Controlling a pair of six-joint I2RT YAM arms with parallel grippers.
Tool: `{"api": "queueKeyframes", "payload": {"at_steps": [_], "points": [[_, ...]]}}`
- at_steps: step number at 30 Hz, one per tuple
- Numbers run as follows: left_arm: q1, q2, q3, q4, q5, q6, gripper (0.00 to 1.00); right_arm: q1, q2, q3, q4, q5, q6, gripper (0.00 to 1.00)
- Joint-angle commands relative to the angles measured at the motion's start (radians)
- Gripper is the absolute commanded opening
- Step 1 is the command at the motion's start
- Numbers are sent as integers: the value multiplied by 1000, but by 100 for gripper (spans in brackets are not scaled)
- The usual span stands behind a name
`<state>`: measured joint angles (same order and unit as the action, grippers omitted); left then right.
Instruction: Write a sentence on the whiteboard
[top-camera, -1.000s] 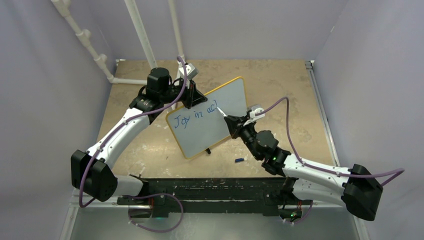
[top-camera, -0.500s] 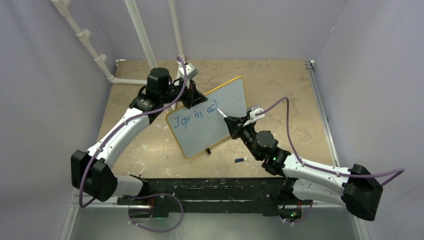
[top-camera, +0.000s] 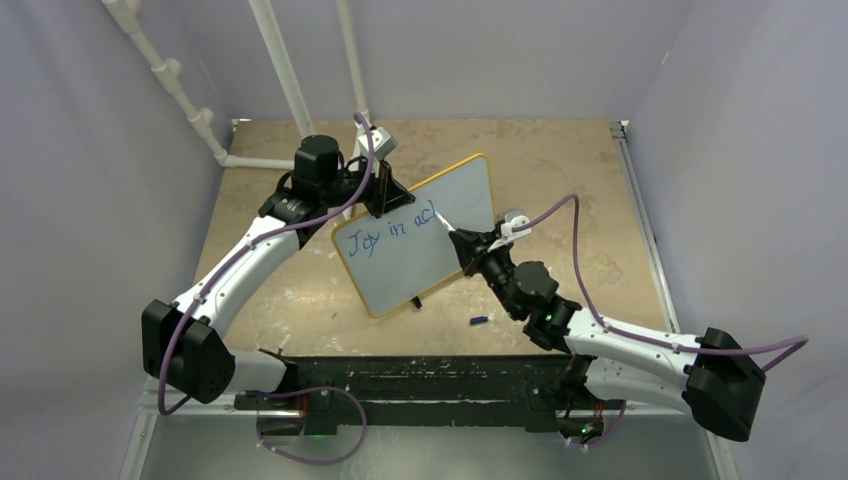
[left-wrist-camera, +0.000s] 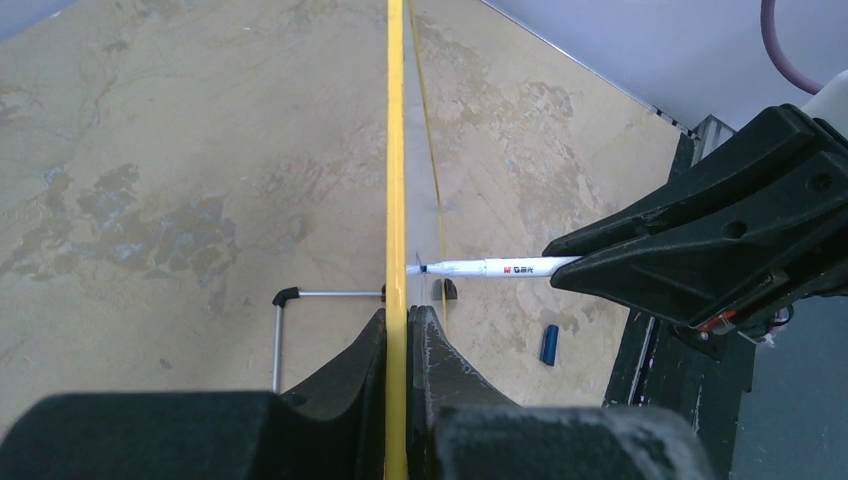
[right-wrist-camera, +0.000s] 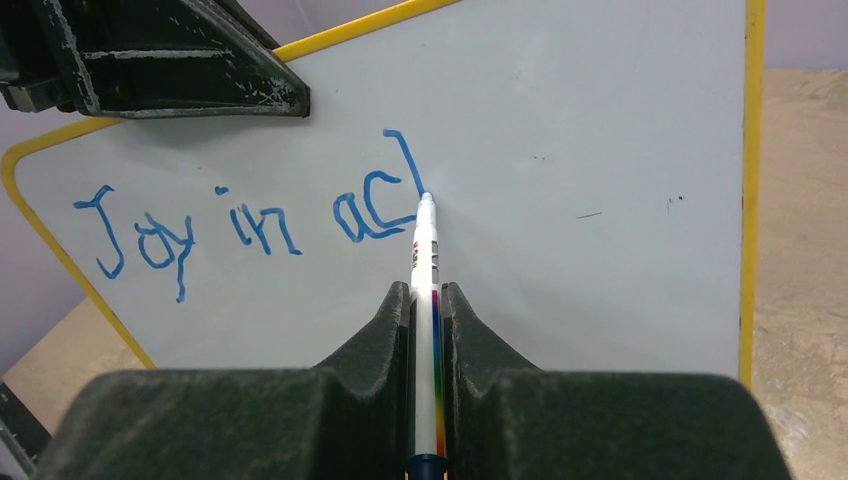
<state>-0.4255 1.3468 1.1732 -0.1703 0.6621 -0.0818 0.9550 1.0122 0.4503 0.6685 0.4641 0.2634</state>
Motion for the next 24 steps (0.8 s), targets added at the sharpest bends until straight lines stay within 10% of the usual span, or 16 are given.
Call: {"api": "queueKeyframes", "payload": {"at_steps": [1,24], "points": [[1,-11,-14,27,13,70,0,-2,7,42,53,31,-27,0],[1,-10,-13,28,13,70,0,-2,12,21,18,91,18,0]]}}
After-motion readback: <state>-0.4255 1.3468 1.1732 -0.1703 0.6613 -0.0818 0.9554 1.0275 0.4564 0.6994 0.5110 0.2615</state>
